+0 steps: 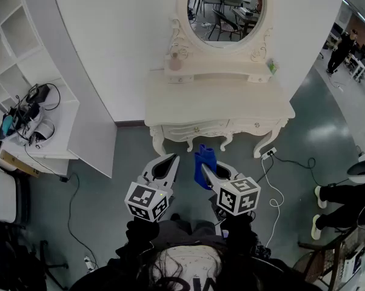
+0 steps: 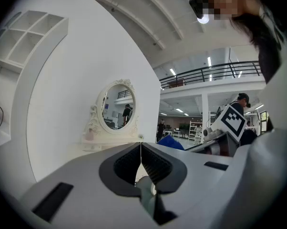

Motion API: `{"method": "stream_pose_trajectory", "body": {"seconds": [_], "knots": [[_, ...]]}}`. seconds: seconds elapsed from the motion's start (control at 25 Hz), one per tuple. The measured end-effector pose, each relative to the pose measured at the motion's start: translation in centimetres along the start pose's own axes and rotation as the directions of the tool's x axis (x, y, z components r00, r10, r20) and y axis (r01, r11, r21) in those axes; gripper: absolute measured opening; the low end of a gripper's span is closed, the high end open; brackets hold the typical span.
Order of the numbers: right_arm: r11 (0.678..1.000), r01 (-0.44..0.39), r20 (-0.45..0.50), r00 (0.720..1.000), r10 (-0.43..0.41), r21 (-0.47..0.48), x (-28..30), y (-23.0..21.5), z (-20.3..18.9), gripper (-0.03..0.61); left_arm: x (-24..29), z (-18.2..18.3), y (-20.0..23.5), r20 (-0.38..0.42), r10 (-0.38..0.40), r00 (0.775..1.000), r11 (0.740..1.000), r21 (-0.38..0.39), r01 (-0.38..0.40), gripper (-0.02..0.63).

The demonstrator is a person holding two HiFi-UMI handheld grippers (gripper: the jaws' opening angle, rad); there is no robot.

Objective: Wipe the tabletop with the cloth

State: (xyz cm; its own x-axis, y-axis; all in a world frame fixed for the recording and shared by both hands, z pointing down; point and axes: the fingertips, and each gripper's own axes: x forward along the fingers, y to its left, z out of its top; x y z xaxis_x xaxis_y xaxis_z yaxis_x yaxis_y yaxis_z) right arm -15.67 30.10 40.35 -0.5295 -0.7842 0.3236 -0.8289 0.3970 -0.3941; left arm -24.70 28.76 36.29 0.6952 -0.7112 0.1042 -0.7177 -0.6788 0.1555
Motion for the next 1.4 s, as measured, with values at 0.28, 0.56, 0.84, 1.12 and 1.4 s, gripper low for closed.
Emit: {"method": "stream_pose_trajectory", "body": {"seconds": [0.28,0.56,0.84,1.12,1.4], "knots": [[1.0,0.016,0.013,1.0,-0.016,0.021,1.9,0.5,0.1,0.074,0.0,-0.2,2.1,-0.013,-0.014,1.0,1.0,0.004,0.014,0.002],[0.997,0.04,0.037,0.998,-0.042,0.061,4.3,0.8,0.2,0.074,0.4,-0.4,4.7,-0.032,-0.054,0.998,0.998,0.014,0.054,0.002],[0.996,0.06,0.015,0.998,-0.061,0.064,5.7,0.5,0.0,0.074,1.0,-0.9,6.4,-0.044,-0.066,0.997,0.998,-0.001,0.066,0.002],[0.995,0.055,0.0,0.998,-0.055,0.077,6.7,-1.8,0.6,0.074,3.3,-1.3,7.2,-0.062,-0.057,0.996,0.998,-0.017,0.056,0.002],[0.999,0.016,-0.039,0.999,-0.015,0.047,8.8,-7.4,2.8,0.074,9.1,-0.9,8.1,-0.052,-0.01,0.999,1.0,-0.022,0.009,0.002]]}}
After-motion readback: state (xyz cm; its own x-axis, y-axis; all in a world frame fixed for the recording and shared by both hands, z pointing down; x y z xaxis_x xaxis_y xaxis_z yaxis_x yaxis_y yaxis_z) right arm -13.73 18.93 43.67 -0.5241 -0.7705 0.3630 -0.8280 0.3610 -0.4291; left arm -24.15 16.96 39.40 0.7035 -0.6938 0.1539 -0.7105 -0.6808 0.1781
